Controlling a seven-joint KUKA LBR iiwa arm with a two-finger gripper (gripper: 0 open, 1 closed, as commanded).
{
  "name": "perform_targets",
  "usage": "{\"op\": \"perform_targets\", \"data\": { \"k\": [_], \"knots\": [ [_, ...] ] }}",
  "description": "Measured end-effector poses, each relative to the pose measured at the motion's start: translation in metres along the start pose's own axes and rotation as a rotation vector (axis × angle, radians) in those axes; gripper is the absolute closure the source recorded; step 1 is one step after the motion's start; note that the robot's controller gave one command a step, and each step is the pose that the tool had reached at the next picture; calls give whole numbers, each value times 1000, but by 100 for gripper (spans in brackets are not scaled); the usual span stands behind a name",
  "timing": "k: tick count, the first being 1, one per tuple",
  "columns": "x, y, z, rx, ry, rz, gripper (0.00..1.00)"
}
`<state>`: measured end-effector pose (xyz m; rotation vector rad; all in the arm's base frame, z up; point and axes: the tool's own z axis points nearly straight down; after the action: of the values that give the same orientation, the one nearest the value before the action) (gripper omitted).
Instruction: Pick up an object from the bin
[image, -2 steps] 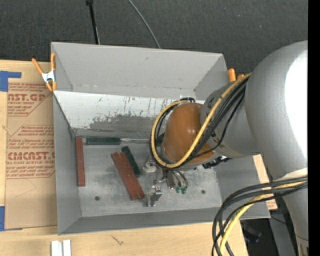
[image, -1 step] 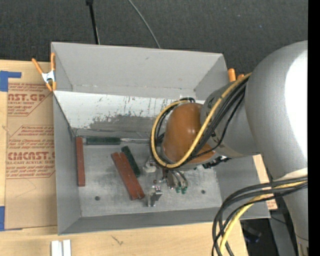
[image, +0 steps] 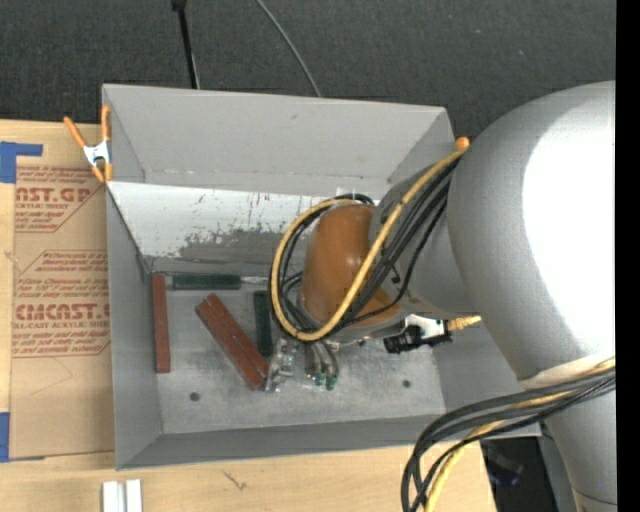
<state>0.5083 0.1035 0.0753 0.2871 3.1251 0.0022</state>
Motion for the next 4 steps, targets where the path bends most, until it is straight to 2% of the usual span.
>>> {"op": "perform_targets", "data": {
  "k": [1, 2, 3, 4],
  "knots": [
    [2, 0, 3, 0, 3, 0, 0],
    [0, 1, 0, -2, -1, -1, 100],
    [1, 1, 2, -1, -3, -1, 0],
    [1, 1, 2, -2, -3, -1, 0]
  ]
}}
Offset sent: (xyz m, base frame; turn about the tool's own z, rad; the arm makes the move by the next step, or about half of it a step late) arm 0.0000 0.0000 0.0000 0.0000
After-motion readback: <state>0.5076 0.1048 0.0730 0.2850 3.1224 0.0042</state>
